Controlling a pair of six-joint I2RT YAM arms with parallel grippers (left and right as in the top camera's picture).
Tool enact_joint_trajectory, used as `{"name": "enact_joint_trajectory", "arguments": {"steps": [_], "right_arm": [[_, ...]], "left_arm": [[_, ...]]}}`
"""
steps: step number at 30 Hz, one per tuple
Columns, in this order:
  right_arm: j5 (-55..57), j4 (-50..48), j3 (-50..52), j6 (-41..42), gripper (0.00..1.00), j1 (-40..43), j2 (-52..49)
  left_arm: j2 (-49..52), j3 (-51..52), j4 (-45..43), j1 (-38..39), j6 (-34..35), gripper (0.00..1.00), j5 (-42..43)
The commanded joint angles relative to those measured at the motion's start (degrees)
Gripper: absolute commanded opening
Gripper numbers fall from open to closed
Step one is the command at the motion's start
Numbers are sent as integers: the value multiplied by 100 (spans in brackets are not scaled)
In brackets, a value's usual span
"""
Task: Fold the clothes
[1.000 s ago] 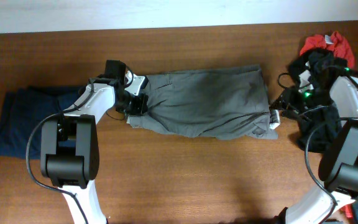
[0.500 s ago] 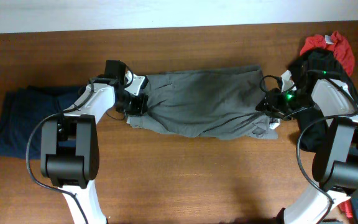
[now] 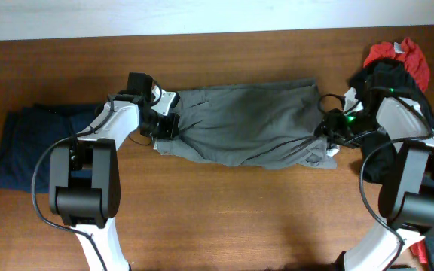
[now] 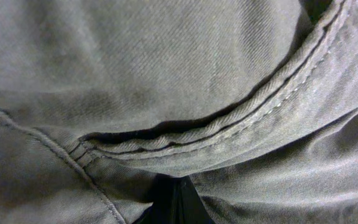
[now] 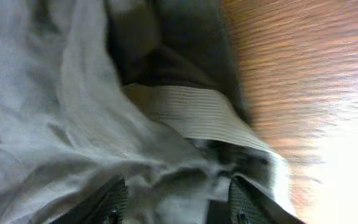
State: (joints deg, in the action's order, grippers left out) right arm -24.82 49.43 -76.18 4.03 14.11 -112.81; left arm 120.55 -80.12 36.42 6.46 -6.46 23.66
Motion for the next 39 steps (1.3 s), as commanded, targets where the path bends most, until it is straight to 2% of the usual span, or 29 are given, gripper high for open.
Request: {"name": "enact_joint_trajectory", "arguments": {"steps": [1, 2, 4, 7, 9, 14, 20, 26, 28, 31, 34, 36, 39], "right_arm": [[-787, -52, 184, -85, 52, -166, -142], [-979, -90, 184, -184, 50, -181, -142], [-1639, -190, 170, -603, 39, -195, -133], [-2787, -87, 46, -1296, 26, -85, -70], [-2957, 55, -72, -1482, 21, 33, 52], [-2302, 522, -365, -1694, 19, 433, 466], [-2214, 739, -365, -1729, 19, 920, 682], [-1106, 970, -365, -1349, 13, 1143, 669], [-1060, 988, -365, -1252, 14, 1141, 669], [-1268, 1051, -365, -1261, 22, 1016, 669], [-1543, 1093, -365, -1377, 23, 678, 669], [-1556, 1060, -365, -1425, 12, 295, 664], [-1029, 925, -363, -1110, 7, -297, 625]], "left_arm": [[227, 52, 48, -61, -94, 1, -546], [227, 52, 50, -61, -94, 1, -546], [227, 52, 44, -61, -96, 1, -549], [227, 52, 44, -61, -96, 1, -549], [227, 52, 46, -61, -94, 1, -549], [227, 52, 44, -61, -96, 1, -551], [227, 52, 4, -61, -96, 1, -551], [227, 52, 4, -61, -96, 1, -551], [227, 52, -4, -61, -96, 2, -551], [227, 52, -42, -61, -94, 2, -549], [227, 52, -59, -61, -94, 2, -549], [227, 52, -59, -61, -94, 2, -549], [227, 52, -59, -61, -94, 2, -549]]}}
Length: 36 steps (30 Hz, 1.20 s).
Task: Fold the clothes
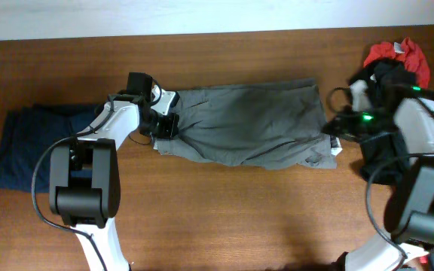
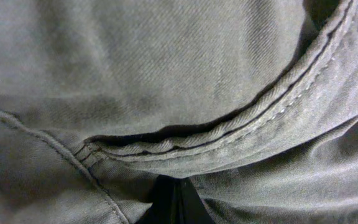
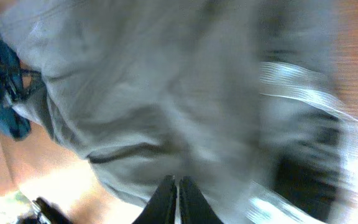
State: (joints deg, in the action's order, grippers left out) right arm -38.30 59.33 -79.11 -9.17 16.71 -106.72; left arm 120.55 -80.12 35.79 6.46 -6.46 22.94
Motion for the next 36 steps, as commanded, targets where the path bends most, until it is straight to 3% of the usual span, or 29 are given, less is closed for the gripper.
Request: {"name": "enact_joint_trajectory", "arguments": {"steps": [1, 8, 12, 18, 21, 28, 32, 36], "right_arm": [[717, -120, -68, 505, 6, -743, -13], [2968, -186, -13, 1871, 4, -1381, -651], [3565, 37, 37, 2472, 4, -1102, -1003], [4177, 389, 35, 2490, 5, -470, -999], [3893, 415, 26, 2391, 5, -234, -977], [1725, 295, -302, 1224, 5, -96, -439], [195, -367, -411, 658, 4, -245, -81], [-20, -1290, -393, 841, 4, -540, -157]], "left_arm": [[227, 52, 4, -61, -94, 2, -476], [227, 52, 11, -61, -94, 2, -476], [227, 52, 31, -61, -94, 2, -476], [227, 52, 48, -61, -94, 2, -476], [227, 52, 61, -61, -94, 2, -476], [227, 52, 122, -61, -94, 11, -474], [227, 52, 131, -61, -94, 14, -474], [227, 52, 136, -61, -94, 14, -474]]}}
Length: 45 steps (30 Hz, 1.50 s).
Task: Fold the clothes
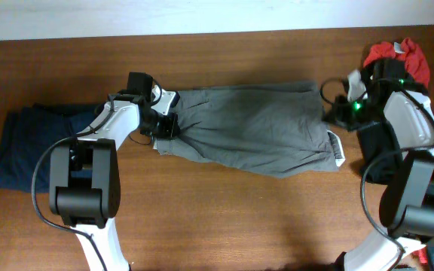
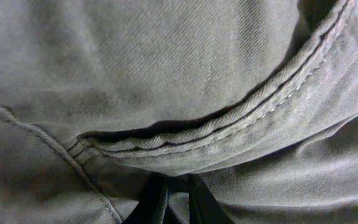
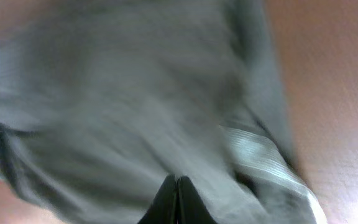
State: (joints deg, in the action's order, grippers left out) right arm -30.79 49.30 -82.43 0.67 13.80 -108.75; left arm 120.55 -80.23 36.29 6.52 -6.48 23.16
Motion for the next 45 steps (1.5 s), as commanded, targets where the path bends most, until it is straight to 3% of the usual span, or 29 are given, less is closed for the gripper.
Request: {"name": "enact_joint_trajectory", "arguments": {"steps": [1, 9, 22, 24, 27, 33, 39, 45], "right_arm": [[-693, -468, -61, -46, 4, -343, -35], [330, -1797, -61, 1027, 4, -892, -1084], [1366, -3405, -61, 2256, 4, -647, -2024], [1550, -3405, -61, 2256, 4, -579, -2063], [1644, -3250, -63, 2253, 4, -389, -2063], [658, -2671, -127, 1646, 4, 216, -1746], [-848, -1923, -127, 1084, 11, 789, -901], [-1384, -796, -127, 647, 5, 671, -81]], "left_arm": [[227, 63, 92, -68, -90, 14, -496], [227, 63, 155, -68, -90, 14, -496], [227, 63, 249, -68, -90, 19, -498], [227, 63, 264, -68, -90, 20, -498], [227, 63, 317, -70, -90, 29, -498], [162, -142, 485, -74, -90, 39, -496], [20, -1014, 1261, -146, -90, 41, -442], [-26, -1755, 1692, -127, -92, 40, 299]]}}
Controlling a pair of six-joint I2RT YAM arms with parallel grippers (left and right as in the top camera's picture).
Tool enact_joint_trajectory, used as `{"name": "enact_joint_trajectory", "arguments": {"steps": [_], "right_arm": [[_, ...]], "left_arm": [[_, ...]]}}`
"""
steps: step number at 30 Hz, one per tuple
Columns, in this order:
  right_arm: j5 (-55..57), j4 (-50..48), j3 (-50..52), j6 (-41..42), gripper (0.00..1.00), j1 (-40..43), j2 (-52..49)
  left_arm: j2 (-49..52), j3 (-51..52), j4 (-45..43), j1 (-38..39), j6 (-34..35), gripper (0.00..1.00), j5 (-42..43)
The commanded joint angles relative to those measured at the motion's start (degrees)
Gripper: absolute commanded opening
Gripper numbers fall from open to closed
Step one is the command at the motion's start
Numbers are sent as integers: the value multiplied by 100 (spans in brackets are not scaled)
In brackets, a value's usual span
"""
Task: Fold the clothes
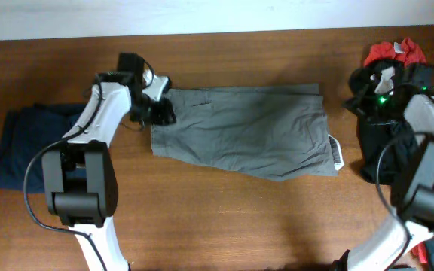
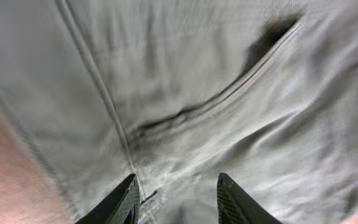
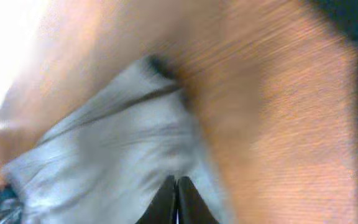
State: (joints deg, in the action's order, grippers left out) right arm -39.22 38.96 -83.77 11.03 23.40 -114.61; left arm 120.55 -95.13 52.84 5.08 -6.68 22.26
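Note:
Grey shorts point(image 1: 243, 132) lie spread flat across the middle of the table point(image 1: 217, 218). My left gripper point(image 1: 161, 113) hovers at their left end, and in the left wrist view it point(image 2: 178, 200) stands open over the grey fabric point(image 2: 185, 93) with nothing between its fingers. My right gripper point(image 1: 351, 104) is off the shorts' upper right corner, above bare wood. The blurred right wrist view shows it point(image 3: 177, 186) shut on nothing, with the shorts' corner point(image 3: 123, 143) beyond the fingertips.
A folded dark blue garment point(image 1: 29, 143) lies at the left end of the table. A heap of black and red clothes point(image 1: 394, 64) sits at the right edge, under my right arm. A white label point(image 1: 336, 150) sticks out at the shorts' right side.
My left gripper has opened and let go of the shorts' left end, and sits slightly higher and further left. My right gripper has moved right, off the shorts. The shorts lie flatter.
At first the shorts lay bunched, my left gripper shut on their left end and my right gripper open at the lower right corner. The right gripper then was shut, further right. Later it was at the upper right corner, the shorts spread. Now both are off the shorts.

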Motion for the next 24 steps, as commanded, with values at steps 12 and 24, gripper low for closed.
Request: {"name": "enact_joint_trajectory", "arguments": {"steps": [12, 24], "right_arm": [[367, 1661, 24, -1703, 5, -2671, 293], [1491, 1985, 35, -1582, 6, -4072, -361]], "left_arm": [[341, -234, -743, 391, -505, 19, 350], [1261, -234, -1104, 520, -538, 15, 431]]}}
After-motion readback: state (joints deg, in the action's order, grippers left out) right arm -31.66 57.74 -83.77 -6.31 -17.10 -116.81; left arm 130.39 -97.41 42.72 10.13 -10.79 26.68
